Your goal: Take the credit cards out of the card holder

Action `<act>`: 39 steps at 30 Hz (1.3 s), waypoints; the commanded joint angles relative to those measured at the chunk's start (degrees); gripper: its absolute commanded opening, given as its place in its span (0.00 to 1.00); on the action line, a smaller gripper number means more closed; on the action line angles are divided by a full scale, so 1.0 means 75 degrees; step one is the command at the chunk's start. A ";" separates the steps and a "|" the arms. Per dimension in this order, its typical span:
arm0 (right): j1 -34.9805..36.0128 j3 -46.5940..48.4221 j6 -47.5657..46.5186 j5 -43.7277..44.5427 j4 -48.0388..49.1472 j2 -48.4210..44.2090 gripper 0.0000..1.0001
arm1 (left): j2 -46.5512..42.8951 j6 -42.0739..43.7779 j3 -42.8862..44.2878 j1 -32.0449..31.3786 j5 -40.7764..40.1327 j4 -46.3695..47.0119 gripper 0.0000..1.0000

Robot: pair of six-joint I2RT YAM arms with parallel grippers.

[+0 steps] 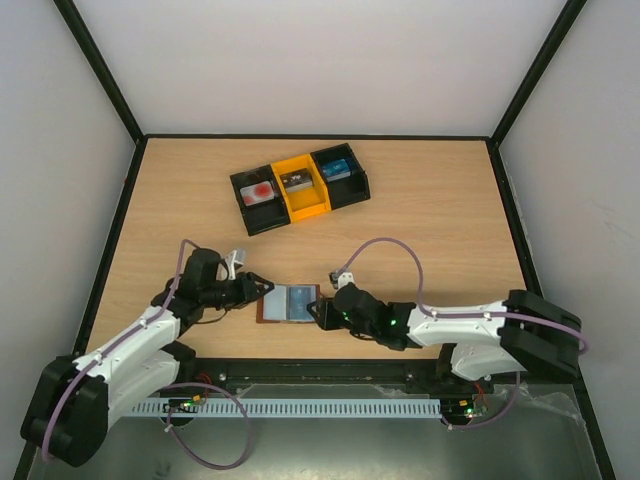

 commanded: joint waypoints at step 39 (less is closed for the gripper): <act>-0.0418 0.0792 -0.0313 0.0392 0.0728 0.2233 0.18 | 0.1388 -0.0456 -0.1055 -0.0617 -0.0804 0.1591 0.23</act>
